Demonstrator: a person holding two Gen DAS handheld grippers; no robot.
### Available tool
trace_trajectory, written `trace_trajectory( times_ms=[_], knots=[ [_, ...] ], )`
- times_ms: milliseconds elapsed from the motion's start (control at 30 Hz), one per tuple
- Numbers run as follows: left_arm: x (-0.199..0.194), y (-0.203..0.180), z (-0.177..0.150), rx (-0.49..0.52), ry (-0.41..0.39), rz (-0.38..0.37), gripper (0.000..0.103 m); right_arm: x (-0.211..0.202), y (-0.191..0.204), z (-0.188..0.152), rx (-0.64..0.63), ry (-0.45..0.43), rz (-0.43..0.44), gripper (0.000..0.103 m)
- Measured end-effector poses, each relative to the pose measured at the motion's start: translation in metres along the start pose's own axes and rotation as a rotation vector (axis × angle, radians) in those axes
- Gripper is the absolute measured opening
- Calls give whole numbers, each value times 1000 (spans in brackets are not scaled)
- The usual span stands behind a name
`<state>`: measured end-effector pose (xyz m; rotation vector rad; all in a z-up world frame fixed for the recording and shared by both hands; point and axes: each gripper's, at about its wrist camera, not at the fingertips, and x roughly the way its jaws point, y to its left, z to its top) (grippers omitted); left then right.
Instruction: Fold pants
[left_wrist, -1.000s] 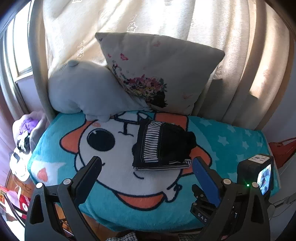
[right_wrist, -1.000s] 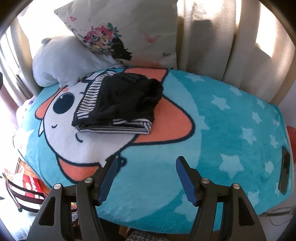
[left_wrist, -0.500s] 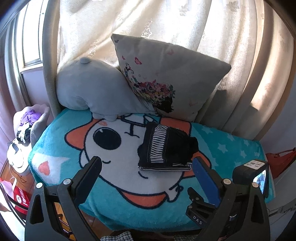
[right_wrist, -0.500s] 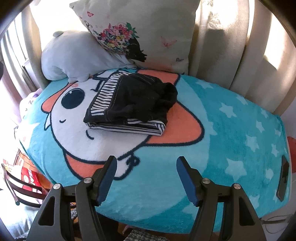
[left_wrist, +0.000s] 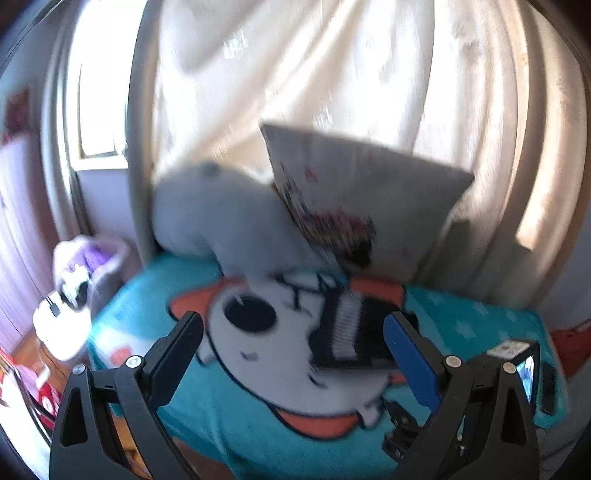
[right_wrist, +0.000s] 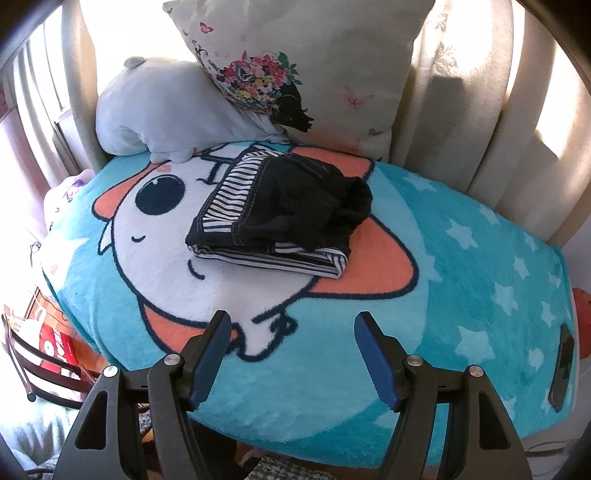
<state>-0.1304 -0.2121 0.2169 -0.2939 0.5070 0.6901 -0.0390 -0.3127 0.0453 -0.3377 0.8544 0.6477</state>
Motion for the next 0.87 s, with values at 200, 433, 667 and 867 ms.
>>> trace_trajectory(
  times_ms=[200, 433, 667, 867],
  knots=[
    [-24, 9, 17, -5, -116, 49, 103, -1, 4, 7, 7, -21, 7, 74],
    [-11, 31, 15, -41, -31, 164, 103, -1, 16, 13, -14, -42, 14, 74],
    [9, 34, 3, -18, 86, 57, 103, 0, 26, 11, -55, -32, 31, 74],
    [8, 28, -7, 4, 116, 94, 103, 1, 27, 7, -58, -16, 41, 74]
  ],
)
